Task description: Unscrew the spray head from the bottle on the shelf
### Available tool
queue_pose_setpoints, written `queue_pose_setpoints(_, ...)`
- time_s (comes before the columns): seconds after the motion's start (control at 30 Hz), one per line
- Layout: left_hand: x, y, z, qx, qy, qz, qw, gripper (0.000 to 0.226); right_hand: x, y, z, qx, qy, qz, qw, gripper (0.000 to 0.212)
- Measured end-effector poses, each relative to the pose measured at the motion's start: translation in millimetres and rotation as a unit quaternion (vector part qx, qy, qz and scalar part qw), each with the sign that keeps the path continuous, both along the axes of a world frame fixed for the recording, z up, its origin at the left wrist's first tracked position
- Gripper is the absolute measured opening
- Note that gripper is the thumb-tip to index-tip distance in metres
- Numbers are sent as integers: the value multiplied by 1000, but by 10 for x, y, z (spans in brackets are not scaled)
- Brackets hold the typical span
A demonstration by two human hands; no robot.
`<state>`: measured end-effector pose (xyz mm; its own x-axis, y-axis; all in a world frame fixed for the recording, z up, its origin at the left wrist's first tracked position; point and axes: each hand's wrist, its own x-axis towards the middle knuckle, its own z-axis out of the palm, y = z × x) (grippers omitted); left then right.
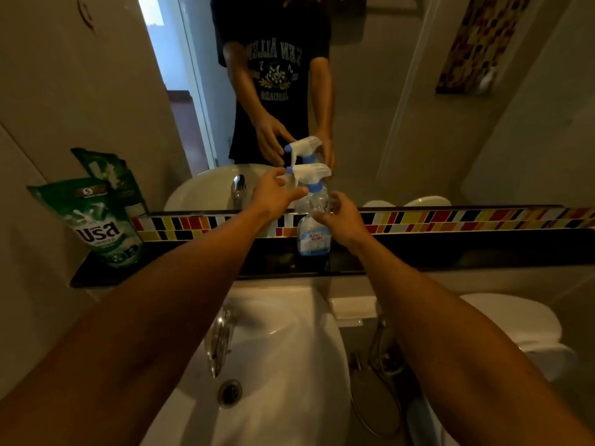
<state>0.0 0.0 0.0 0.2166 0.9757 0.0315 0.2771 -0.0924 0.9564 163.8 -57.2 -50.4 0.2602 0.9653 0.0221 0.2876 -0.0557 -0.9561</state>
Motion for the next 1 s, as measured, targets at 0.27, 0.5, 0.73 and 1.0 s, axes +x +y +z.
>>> queue_pose_setpoints(0.27, 171, 257, -27, -16, -76, -11, 997, 54, 132, 276, -60, -14, 54, 29, 998, 49)
queue_pose_setpoints(0.5, 118, 259, -35, -22, -98, -32, 994, 36, 189, 299, -100, -16, 51, 35, 998, 39)
queue_pose_setpoints(0.73, -43, 233, 203, 1, -113, -34, 993, 34, 115, 184, -14, -25, 48, 43, 998, 36)
queue_pose_setpoints(1.0, -402, 229, 711, 29, -145, -24, 989, 30, -59, 16, 79, -29, 26, 32, 999, 37)
